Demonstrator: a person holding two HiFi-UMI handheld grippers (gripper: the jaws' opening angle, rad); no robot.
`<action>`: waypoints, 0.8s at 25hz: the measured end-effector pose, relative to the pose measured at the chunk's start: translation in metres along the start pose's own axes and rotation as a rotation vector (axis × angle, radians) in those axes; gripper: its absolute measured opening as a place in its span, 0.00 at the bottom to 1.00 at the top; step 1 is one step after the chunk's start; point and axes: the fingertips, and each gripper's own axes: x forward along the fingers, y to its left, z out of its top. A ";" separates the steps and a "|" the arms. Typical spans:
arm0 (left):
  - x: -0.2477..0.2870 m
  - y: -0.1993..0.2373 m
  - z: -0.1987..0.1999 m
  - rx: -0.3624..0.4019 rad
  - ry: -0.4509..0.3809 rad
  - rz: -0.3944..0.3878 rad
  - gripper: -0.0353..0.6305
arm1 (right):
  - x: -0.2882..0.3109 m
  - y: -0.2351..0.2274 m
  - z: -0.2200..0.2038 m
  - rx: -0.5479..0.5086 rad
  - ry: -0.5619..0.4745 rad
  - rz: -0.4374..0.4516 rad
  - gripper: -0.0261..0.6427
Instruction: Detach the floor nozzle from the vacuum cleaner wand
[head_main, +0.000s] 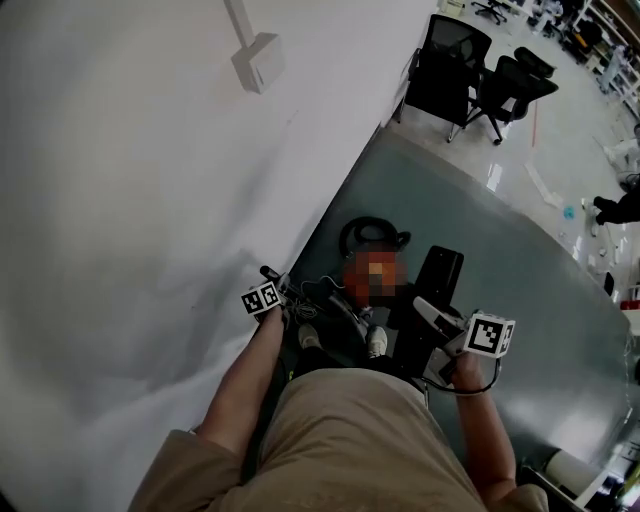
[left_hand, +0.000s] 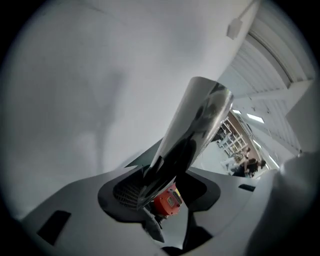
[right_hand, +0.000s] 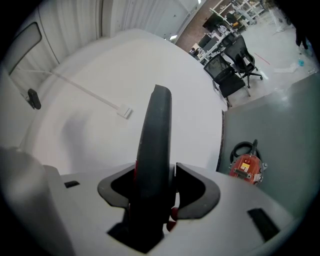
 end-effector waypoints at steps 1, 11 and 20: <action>-0.001 0.011 0.003 -0.052 -0.020 0.009 0.34 | 0.006 0.003 -0.003 -0.004 0.011 0.000 0.37; -0.022 0.074 0.043 -0.310 -0.190 -0.004 0.54 | 0.070 0.031 -0.024 -0.041 0.091 0.027 0.37; -0.070 0.047 0.020 -0.442 -0.109 0.078 0.59 | 0.085 0.033 -0.032 -0.046 0.114 0.094 0.37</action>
